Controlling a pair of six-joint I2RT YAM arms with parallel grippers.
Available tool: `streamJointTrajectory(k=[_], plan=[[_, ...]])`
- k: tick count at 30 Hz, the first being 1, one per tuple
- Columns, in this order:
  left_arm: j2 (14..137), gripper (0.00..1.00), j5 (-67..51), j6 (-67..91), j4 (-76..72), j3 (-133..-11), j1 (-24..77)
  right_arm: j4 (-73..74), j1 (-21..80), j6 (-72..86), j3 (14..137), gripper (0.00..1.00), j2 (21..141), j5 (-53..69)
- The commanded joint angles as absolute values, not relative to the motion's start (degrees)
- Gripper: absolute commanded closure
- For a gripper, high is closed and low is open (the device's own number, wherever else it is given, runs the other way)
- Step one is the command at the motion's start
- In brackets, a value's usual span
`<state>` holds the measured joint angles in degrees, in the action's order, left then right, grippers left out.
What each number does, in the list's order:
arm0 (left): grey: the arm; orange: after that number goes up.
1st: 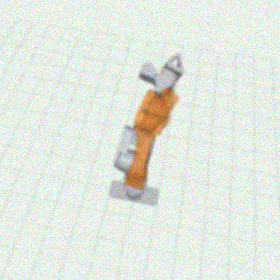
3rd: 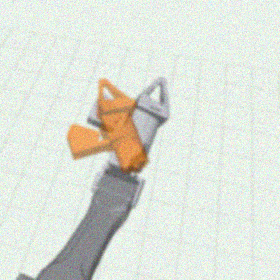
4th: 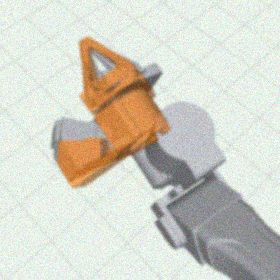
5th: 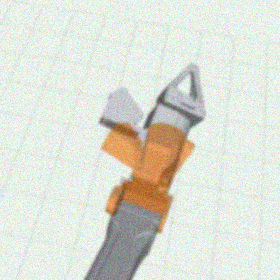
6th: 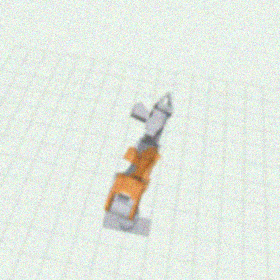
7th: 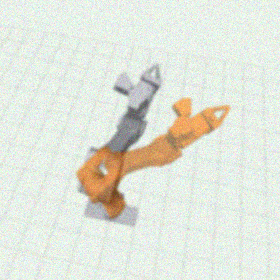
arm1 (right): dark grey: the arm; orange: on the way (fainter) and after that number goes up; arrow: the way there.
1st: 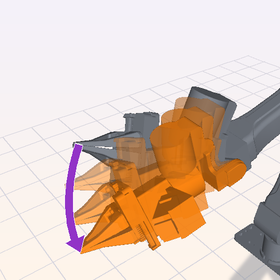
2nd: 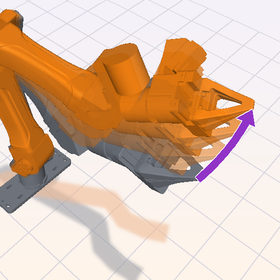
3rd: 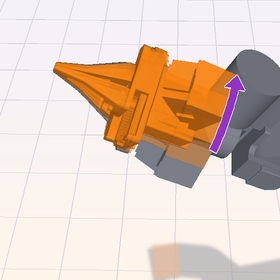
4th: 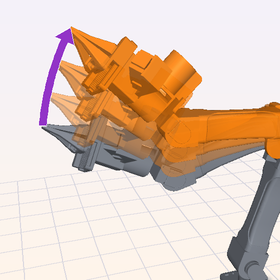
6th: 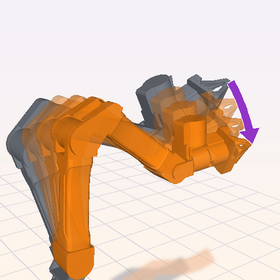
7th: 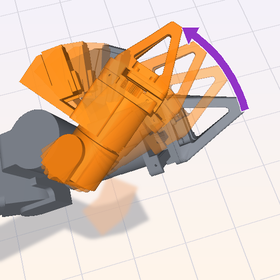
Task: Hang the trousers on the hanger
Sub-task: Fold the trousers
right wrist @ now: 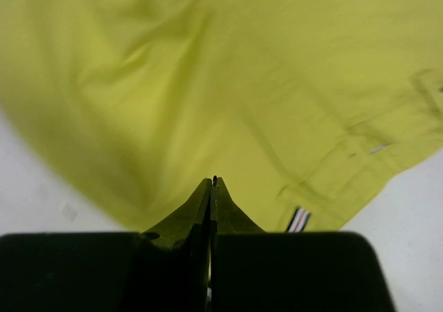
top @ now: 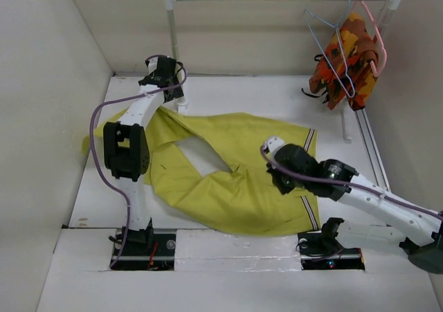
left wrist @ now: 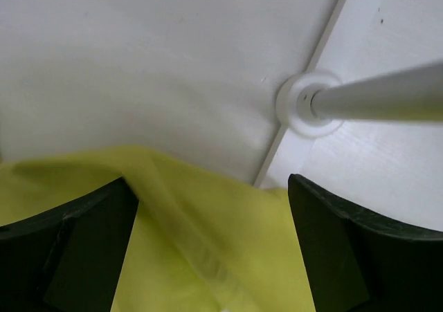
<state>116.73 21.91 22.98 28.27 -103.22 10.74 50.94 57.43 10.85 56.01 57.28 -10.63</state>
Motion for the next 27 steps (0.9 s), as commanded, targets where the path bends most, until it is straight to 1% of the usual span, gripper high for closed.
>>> streamJointTrajectory(k=[1,2,3,4,5,6,7,9,10,12,13,14,16,17,18,19,20,22,23,24,25,26,27], plan=[[102.16,0.15,22.24,21.18,27.18,-98.64,12.91,40.02,43.45,7.31,52.66,1.0,55.82,-11.18],[99.0,0.15,23.8,21.18,26.11,-93.31,15.62,36.86,39.94,7.38,51.17,1.0,55.03,-9.51],[93.05,0.13,24.43,21.09,23.23,-90.03,17.12,31.78,32.85,7.64,47.76,1.0,53.63,-6.62],[90.55,0.12,25.48,21.09,22.42,-87.3,18.53,30.08,29.13,8.69,46.16,0.96,53.18,-4.94],[88.53,0.12,26.53,22.49,22.67,-82.66,19.94,28.06,25.26,9.05,44.66,0.84,52.74,-3.01],[83.29,0.12,25.32,23.46,23.11,-78.44,23.61,23.08,14.61,9.57,40.56,0.45,52.47,3.02],[83.23,0.12,25.31,23.47,23.12,-78.4,23.64,23.03,14.5,9.58,40.52,0.45,52.47,3.08],[79.57,0.13,26.8,25.04,23.47,-71.74,29.75,19.69,8.03,9.84,37.72,0.28,54.21,9.45],[78.93,0.13,28.37,25.66,23.9,-70.33,31.71,19.25,3.13,10.1,37.1,0.25,55.1,10.45],[77.0,0.13,29.53,27.76,25.3,-66.46,35.57,15.76,-1.12,10.11,34.9,0.19,56.86,13.95],[76.47,0.13,28.75,28.38,25.14,-65.31,35.6,14.43,-2.97,9.93,33.15,0.18,58.78,15.11],[75.77,0.14,24.65,28.39,24.27,-62.43,35.6,12.33,-5.6,10.11,32.61,0.17,59.84,15.64],[74.45,0.14,22.6,29.17,21.28,-59.87,35.6,9.69,-7.38,10.11,30.95,0.13,62.04,16.6],[74.27,0.14,20.5,29.09,20.31,-57.85,35.6,3.58,-7.99,10.37,29.72,0.13,64.49,18.53],[74.27,0.14,19.78,29.35,19.43,-57.14,35.6,1.34,-8.78,10.63,29.19,0.12,66.16,22.98],[74.44,0.14,19.08,29.7,18.73,-56.78,35.6,0.54,-8.79,10.63,29.01,0.11,68.1,24.33],[74.53,0.15,17.25,29.62,18.29,-56.17,35.6,-3.91,-8.79,10.98,28.83,0.11,72.03,25.82],[75.15,0.15,15.65,30.06,17.5,-55.9,35.6,-8.24,-8.79,12.9,27.87,0.11,75.05,29.43],[75.23,0.15,13.64,29.97,16.88,-55.2,35.6,-13.66,-8.79,14.05,25.77,0.12,76.8,30.49],[75.32,0.16,13.1,29.97,16.18,-54.85,35.6,-15.54,-8.79,15.37,24.88,0.17,77.34,31.02],[75.32,0.16,12.83,30.23,15.91,-54.5,35.6,-17.3,-8.79,17.64,24.09,0.2,77.87,30.94],[75.41,0.16,12.66,30.23,15.91,-54.06,35.6,-20.36,-8.79,18.54,23.12,0.34,78.22,30.33],[75.5,0.16,12.66,30.32,15.91,-53.79,35.6,-21.35,-8.79,19.41,22.07,0.52,78.31,29.54]])
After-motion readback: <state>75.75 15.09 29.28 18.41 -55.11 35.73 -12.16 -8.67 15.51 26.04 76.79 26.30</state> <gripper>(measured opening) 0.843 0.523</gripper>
